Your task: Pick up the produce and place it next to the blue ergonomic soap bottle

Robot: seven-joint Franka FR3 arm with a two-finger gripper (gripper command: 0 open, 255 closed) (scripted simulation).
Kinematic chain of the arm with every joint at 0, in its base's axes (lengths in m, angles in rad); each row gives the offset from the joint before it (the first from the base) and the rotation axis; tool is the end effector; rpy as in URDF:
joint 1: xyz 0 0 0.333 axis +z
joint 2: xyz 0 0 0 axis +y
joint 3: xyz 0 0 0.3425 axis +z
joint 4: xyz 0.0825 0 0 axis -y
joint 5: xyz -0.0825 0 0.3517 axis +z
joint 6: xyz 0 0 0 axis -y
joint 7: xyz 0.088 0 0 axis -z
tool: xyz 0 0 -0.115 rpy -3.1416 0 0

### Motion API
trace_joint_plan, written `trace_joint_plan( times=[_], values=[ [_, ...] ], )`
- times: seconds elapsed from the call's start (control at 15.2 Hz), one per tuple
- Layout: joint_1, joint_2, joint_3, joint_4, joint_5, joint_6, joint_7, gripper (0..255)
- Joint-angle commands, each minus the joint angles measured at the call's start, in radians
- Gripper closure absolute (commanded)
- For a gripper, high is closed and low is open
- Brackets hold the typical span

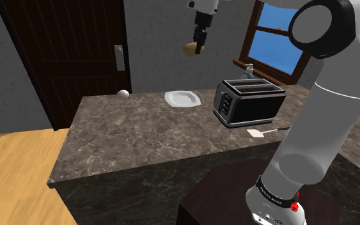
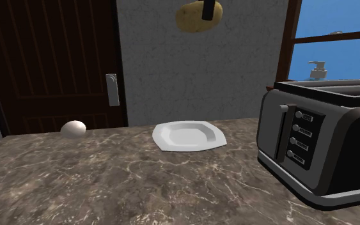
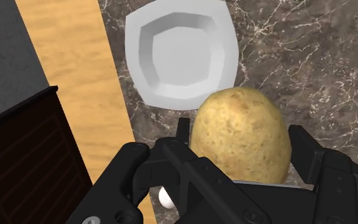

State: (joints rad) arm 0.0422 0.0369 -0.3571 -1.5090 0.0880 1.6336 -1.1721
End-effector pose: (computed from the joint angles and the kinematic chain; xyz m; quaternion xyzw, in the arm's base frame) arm 0.5193 -0.1545 0.6581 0.9081 0.4145 0.0585 0.0028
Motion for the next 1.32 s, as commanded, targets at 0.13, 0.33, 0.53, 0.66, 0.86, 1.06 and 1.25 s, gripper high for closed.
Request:
trace_joint_plan(
  times=[0.13, 0.33, 0.53, 0.66, 0.86, 1.06, 1.25],
  values=[
    [-0.056, 0.047, -0.048, 0.053, 0.029, -0.018, -0.104, 255],
    [-0.107, 0.098, -0.082, 0.114, 0.059, -0.041, -0.181, 255],
    [-0.165, 0.162, -0.112, 0.192, 0.097, -0.071, -0.258, 255],
    [-0.209, 0.212, -0.128, 0.256, 0.127, -0.097, -0.308, 255],
    [-0.288, 0.300, -0.147, 0.375, 0.178, -0.145, -0.379, 255],
    [-0.385, 0.407, -0.155, 0.532, 0.236, -0.210, -0.437, 255],
    [-0.361, 0.375, -0.155, 0.439, 0.219, -0.148, -0.442, 255]
  ],
)
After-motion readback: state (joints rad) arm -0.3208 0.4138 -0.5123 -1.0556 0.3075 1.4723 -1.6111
